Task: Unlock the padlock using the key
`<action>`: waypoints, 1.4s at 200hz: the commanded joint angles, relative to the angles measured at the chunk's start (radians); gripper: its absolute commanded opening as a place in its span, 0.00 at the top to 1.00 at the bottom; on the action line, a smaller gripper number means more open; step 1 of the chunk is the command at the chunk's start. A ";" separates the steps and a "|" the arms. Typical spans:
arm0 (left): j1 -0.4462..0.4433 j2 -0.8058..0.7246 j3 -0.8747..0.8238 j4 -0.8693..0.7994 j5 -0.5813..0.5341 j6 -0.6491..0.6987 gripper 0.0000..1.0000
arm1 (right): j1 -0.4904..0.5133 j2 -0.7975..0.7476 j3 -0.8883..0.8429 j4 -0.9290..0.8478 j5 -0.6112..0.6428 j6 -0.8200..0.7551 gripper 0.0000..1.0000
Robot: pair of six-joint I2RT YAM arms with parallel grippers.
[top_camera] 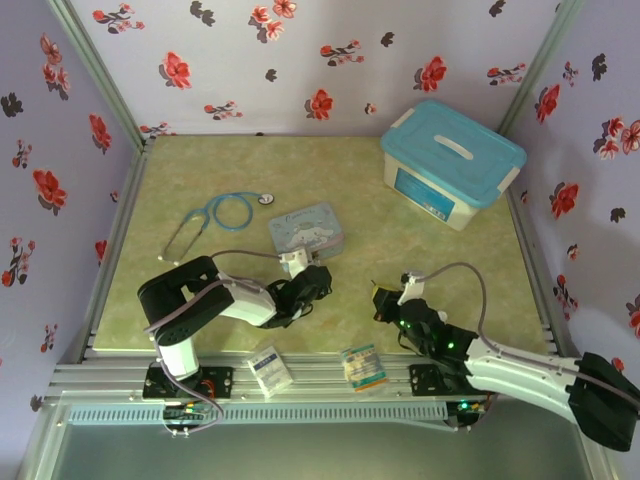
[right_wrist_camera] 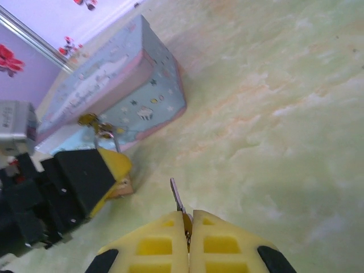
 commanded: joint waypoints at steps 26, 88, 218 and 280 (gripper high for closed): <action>-0.009 -0.013 -0.040 0.049 0.048 -0.067 0.94 | -0.013 0.178 0.081 0.074 -0.074 0.037 1.00; -0.009 -0.052 -0.050 0.186 0.084 -0.226 1.00 | -0.191 0.472 0.136 0.405 -0.472 0.252 1.00; -0.062 0.037 -0.083 0.519 -0.145 -0.357 1.00 | -0.313 0.654 0.139 0.573 -0.705 0.499 1.00; -0.073 0.055 -0.077 0.552 -0.176 -0.361 1.00 | -0.313 0.857 0.111 0.842 -0.742 0.604 1.00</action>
